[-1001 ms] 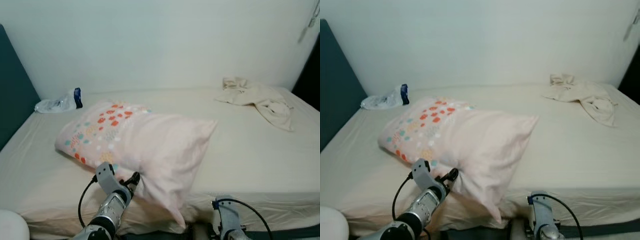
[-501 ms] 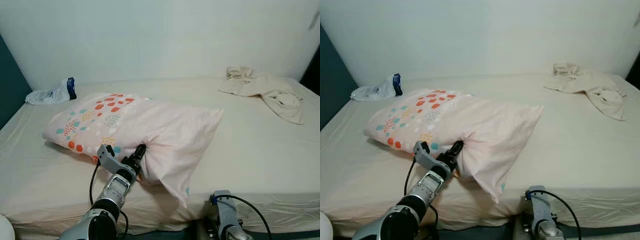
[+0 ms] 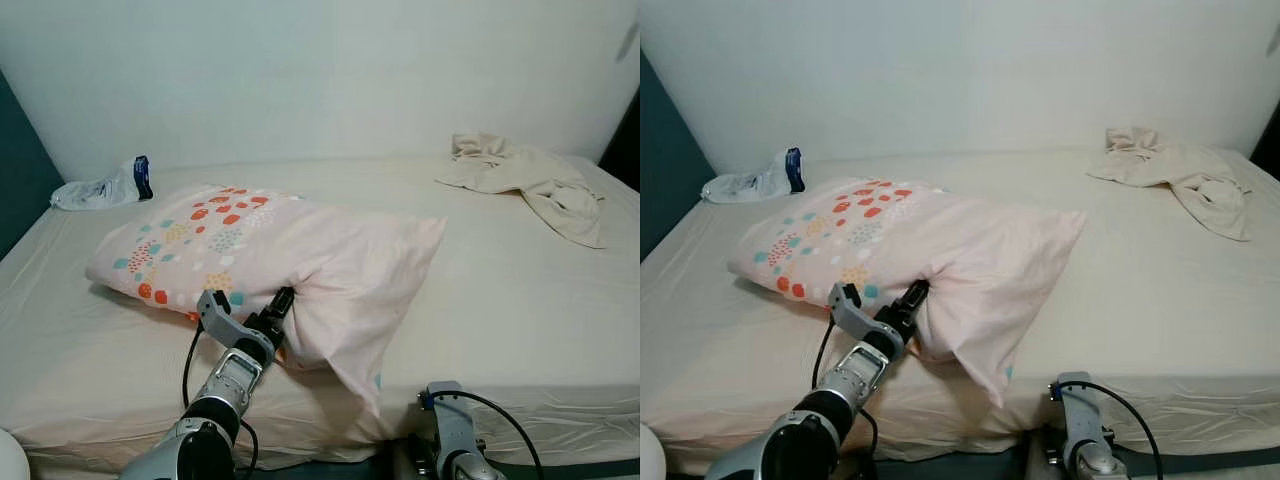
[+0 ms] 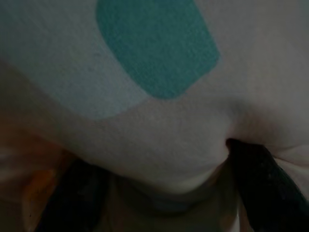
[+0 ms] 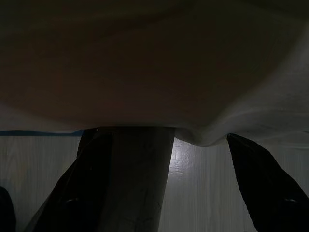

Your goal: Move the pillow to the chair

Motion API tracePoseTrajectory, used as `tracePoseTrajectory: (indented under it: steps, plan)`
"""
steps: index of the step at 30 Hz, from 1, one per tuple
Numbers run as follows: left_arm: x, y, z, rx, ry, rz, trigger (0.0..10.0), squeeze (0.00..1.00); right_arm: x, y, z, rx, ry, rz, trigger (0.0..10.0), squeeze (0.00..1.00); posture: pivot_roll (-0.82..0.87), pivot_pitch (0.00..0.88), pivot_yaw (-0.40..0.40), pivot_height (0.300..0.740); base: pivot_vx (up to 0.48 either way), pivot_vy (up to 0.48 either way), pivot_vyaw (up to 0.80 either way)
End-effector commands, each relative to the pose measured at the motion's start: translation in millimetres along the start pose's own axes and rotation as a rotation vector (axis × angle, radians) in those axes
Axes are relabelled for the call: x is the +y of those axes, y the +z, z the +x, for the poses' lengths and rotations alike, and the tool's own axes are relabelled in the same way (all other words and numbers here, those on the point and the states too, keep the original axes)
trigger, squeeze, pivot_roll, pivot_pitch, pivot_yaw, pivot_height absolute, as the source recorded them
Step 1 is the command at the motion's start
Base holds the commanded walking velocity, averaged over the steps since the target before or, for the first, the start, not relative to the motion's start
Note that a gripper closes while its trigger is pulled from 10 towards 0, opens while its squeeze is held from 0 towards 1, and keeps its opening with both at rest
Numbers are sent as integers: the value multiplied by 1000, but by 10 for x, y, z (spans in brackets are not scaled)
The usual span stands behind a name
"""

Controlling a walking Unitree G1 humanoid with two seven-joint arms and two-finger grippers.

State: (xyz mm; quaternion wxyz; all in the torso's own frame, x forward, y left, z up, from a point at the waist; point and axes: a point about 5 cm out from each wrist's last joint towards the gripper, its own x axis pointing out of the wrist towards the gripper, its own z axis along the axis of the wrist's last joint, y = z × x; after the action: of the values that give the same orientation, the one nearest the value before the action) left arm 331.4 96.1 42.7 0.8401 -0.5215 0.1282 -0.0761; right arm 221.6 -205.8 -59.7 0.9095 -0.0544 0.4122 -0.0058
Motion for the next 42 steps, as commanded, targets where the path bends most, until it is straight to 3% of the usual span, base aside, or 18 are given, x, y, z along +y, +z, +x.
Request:
tracePoseTrajectory:
  steps: [1,7,21,26,31,32,33,34,35,40,41,42]
  plan:
    - [-200,-149,71,17,-82,-70,0,0,192,-275,-38,102,74,3,10000,0,-110,0,50,531,0,0,0]
    - [-352,-206,115,23,-166,-112,0,0,223,-271,-37,99,96,-14,10000,0,-116,0,53,531,0,0,0]
    - [-312,-162,107,14,-156,-146,0,0,229,-255,-33,97,102,-28,10000,0,-118,0,54,531,0,0,0]
    - [-367,-114,133,-9,-179,-160,0,0,231,-237,-30,91,108,-29,10000,0,-118,0,52,531,0,0,0]
    - [-576,230,233,-118,-269,-140,0,0,257,-176,-20,57,134,-5,10000,0,-116,0,51,531,0,0,0]
    - [-681,417,264,-171,-313,-122,0,0,266,-159,-18,48,148,2,10000,0,-113,0,52,536,0,0,0]
    - [-681,417,264,-171,-313,-122,0,0,266,-159,-18,48,148,2,10000,0,-113,0,52,536,0,0,0]
    - [-814,641,283,-230,-369,-85,0,0,274,-139,-16,39,158,4,10000,0,-107,0,50,546,0,0,0]
    - [-873,733,286,-253,-392,-61,0,0,277,-132,-14,36,160,3,10000,0,-107,0,50,551,0,0,0]
    - [-1043,1028,264,-329,-452,50,0,0,283,-118,-11,36,160,-2,10000,0,-101,0,50,571,0,0,0]
    - [-1095,1133,234,-360,-456,171,0,0,293,-107,-8,34,165,-4,10000,0,-99,0,49,581,0,0,0]
    - [-1101,1149,227,-366,-451,213,0,0,296,-102,-7,33,167,-5,10000,0,-97,0,49,586,0,0,0]
